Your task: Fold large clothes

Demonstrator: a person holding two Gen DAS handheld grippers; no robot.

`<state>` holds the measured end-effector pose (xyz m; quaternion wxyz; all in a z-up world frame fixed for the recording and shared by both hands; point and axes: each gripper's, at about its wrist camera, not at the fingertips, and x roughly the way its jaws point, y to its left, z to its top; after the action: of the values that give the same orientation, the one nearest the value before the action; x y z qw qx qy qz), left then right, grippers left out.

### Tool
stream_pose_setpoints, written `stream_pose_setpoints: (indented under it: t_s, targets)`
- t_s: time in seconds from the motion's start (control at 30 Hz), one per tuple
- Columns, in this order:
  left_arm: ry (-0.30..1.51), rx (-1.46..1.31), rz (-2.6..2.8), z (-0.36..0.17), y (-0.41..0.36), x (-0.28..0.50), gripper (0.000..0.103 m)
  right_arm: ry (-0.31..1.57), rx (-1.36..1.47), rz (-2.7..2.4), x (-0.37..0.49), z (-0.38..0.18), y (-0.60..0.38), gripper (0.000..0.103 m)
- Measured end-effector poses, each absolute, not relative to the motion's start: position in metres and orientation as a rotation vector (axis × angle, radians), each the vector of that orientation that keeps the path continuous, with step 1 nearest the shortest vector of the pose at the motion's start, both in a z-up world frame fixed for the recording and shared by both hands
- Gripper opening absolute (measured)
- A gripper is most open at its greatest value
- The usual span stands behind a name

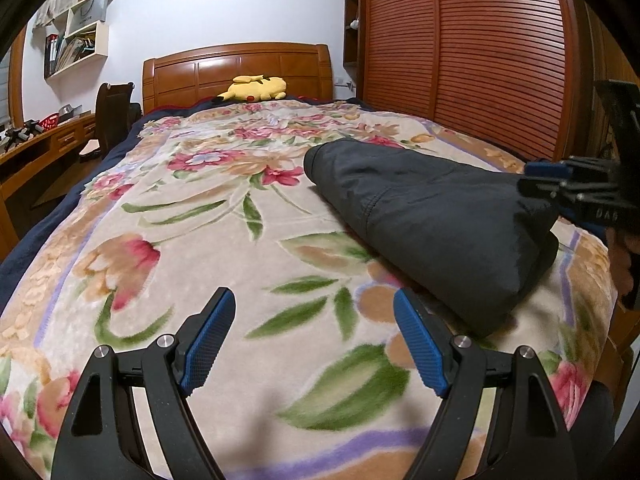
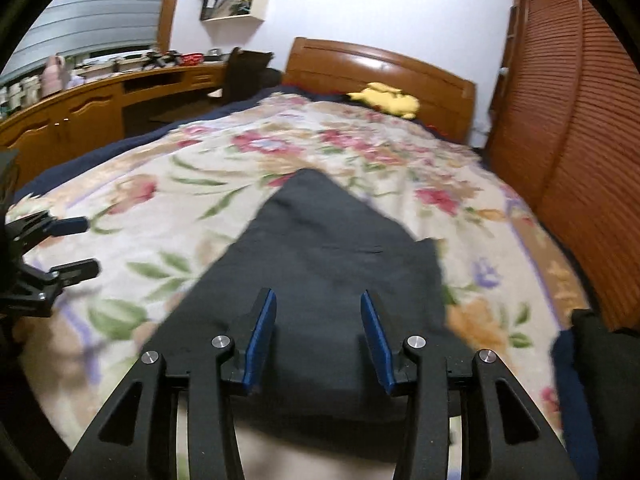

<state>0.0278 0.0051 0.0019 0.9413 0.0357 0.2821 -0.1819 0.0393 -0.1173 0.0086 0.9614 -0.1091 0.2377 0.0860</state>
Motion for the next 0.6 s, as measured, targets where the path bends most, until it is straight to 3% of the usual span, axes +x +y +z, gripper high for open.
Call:
stream_pose_setpoints:
  t_s: [0.43,0.6]
  targets:
    - [0.577,0.077,-0.361,0.003,0.012,0.026,0.082,0.586,-0.211,0.156,0.088,-0.048,-0.133,0.046]
    - [0.581,0.084,-0.363,0.002,0.009,0.027,0.082,0.57,-0.165,0.159,0.088,-0.045,-0.14,0.046]
